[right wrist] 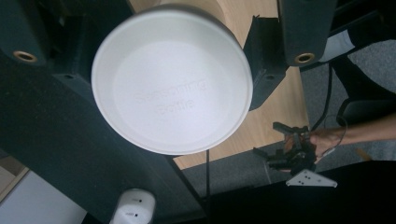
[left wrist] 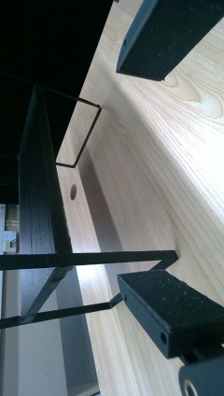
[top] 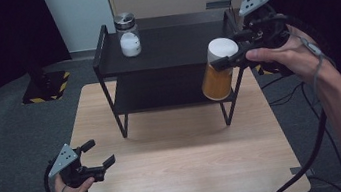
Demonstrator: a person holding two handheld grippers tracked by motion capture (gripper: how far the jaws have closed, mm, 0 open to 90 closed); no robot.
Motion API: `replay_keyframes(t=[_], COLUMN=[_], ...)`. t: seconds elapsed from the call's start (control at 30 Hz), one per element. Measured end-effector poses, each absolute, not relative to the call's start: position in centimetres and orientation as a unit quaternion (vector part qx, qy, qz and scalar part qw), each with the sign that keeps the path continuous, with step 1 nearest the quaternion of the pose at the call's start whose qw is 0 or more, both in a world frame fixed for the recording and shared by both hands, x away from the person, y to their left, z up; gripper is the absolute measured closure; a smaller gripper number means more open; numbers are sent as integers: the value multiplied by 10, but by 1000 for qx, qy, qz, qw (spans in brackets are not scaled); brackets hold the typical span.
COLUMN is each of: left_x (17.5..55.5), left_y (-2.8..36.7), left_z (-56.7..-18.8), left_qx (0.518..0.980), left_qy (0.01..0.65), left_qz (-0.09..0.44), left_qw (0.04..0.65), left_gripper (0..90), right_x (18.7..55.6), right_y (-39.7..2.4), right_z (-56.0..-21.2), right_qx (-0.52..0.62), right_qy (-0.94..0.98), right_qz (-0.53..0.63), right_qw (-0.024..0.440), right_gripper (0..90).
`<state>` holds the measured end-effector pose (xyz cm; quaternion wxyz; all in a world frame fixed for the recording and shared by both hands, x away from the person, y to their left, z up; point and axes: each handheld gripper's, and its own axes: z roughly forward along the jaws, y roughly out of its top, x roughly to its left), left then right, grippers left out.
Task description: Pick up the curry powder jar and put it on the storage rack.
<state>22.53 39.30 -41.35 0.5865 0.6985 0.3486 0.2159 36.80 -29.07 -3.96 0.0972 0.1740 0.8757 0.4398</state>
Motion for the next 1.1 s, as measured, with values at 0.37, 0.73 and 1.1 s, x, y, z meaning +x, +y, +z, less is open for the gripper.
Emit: replay_keyframes(t=[0.37, 0.73, 1.1], left_x=[229, 230, 230], left_y=[397, 397, 397], left_z=[-416, -417, -417], left_qx=[697, 696, 697], left_qy=[355, 354, 352], left_qz=[212, 210, 212], left_qw=[586, 588, 588], left_gripper=[7, 7, 7], right_x=[392, 428, 453], right_y=[-278, -257, -236], right_z=[-7, 11, 1], right_qx=[197, 252, 320], right_qy=[872, 859, 836], right_qz=[434, 425, 405], right_qw=[110, 137, 186], right_gripper=[341, 341, 341])
